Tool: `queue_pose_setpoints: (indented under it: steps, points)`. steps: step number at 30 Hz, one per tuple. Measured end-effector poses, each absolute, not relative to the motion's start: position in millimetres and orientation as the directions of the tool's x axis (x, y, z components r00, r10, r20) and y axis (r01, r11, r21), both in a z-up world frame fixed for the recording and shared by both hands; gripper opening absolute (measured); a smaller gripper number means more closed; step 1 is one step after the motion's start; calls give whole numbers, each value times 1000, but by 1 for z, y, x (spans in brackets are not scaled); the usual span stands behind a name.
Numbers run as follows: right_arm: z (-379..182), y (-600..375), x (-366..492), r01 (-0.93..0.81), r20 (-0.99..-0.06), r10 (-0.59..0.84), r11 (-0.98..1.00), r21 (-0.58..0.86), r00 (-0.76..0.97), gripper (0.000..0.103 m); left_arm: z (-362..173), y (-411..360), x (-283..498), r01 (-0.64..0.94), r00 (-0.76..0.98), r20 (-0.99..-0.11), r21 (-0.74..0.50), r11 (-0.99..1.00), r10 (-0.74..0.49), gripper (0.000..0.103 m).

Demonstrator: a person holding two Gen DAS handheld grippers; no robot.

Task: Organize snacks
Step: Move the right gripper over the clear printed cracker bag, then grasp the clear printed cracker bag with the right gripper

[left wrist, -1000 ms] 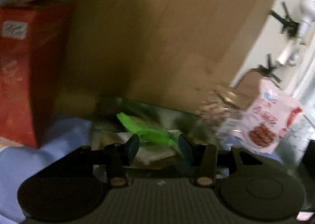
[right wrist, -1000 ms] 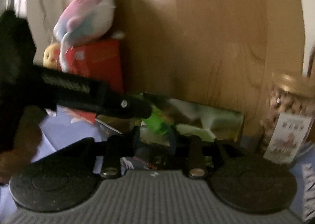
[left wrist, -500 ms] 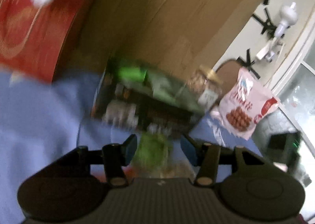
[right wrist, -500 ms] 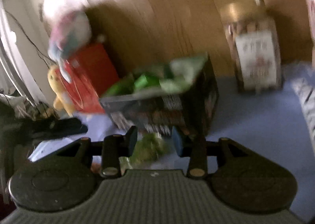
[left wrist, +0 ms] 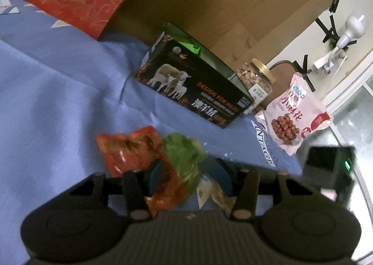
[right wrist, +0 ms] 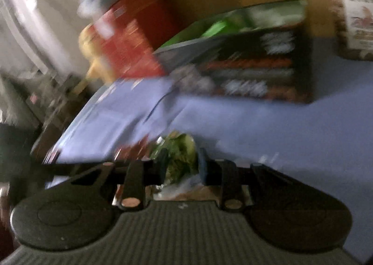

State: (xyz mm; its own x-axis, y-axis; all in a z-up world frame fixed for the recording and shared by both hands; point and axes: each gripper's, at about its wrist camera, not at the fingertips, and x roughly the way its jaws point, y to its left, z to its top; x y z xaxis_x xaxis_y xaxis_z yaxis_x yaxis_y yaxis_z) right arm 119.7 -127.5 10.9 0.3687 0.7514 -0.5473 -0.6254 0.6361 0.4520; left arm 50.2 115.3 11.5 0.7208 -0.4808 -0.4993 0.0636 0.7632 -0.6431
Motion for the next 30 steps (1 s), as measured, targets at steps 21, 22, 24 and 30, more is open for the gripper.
queue_pose_setpoints:
  steps: [21,22,24,30]
  points:
    - [-7,-223,50,-309,-431,708,661,684,559,41,-13,66,42,112,619,-473,-737,667,-627,40]
    - [-8,-214,51,-321,-428,724,648,691,541,40,-14,68,43,100,619,-471,-747,658,-629,38]
    - [-10,-201,48,-348,-434,726,656,670,533,37,-15,69,42,103,620,-469,-746,658,-629,37]
    - [-11,-201,45,-373,-439,728,662,650,526,25,-14,66,39,96,636,-471,-738,668,-612,33]
